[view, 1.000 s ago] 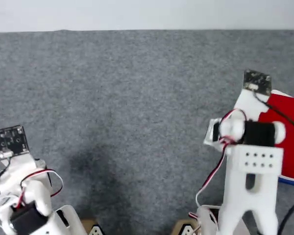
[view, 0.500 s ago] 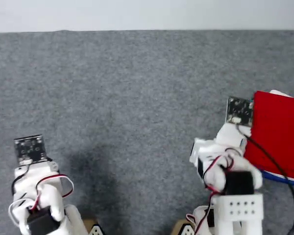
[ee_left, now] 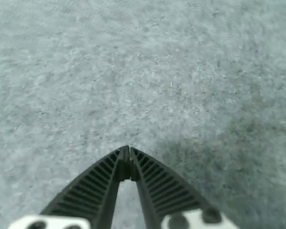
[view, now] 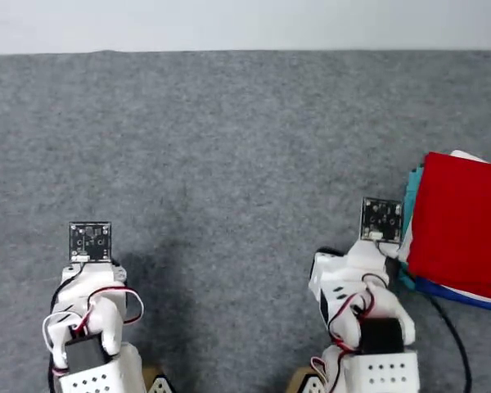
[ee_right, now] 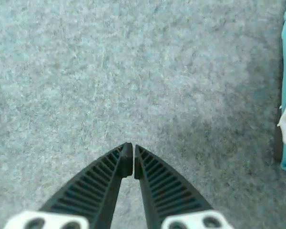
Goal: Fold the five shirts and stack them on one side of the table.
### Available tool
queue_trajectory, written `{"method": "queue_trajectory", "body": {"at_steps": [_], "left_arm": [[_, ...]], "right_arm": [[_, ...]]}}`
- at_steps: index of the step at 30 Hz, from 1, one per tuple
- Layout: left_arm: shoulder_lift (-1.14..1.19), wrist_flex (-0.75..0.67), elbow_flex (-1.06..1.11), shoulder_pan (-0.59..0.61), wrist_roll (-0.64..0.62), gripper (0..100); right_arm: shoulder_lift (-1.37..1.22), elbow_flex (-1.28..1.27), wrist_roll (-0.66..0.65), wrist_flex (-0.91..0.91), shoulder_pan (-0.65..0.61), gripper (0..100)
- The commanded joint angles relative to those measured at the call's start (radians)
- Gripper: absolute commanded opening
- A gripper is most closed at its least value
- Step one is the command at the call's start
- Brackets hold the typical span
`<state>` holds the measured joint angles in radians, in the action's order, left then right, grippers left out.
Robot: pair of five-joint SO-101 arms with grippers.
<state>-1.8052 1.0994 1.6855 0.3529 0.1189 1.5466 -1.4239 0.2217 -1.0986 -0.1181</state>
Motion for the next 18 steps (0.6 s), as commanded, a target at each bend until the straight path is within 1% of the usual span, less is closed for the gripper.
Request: {"method": "queue_trajectory", "body": {"at_steps": [1, 6, 11, 14, 16, 18], "left_arm": [[-0.009, -0.035, -0.002, -0.005, 0.003, 1], [-0.009, -0.035, -0.002, -0.005, 0.003, 1], [-0.009, -0.034, -0.002, -0.008, 0.003, 1], [-0.009, -0.012, -0.004, -0.011, 0.002, 1], [-0.009, 0.018, -0.004, -0.04, -0.044, 1], [-0.009, 0.055, -0.004, -0.081, -0.137, 1]], "right_arm": [[0.127, -0.064, -0.015, 0.012, -0.004, 0.9], [0.28, -0.216, -0.015, 0.01, -0.007, 0.9], [0.262, -0.258, -0.014, 0.013, -0.008, 0.9], [0.262, -0.258, -0.015, 0.004, -0.045, 0.9], [0.262, -0.258, -0.015, -0.016, -0.082, 0.9], [0.26, -0.258, -0.015, -0.019, -0.11, 0.9]]}}
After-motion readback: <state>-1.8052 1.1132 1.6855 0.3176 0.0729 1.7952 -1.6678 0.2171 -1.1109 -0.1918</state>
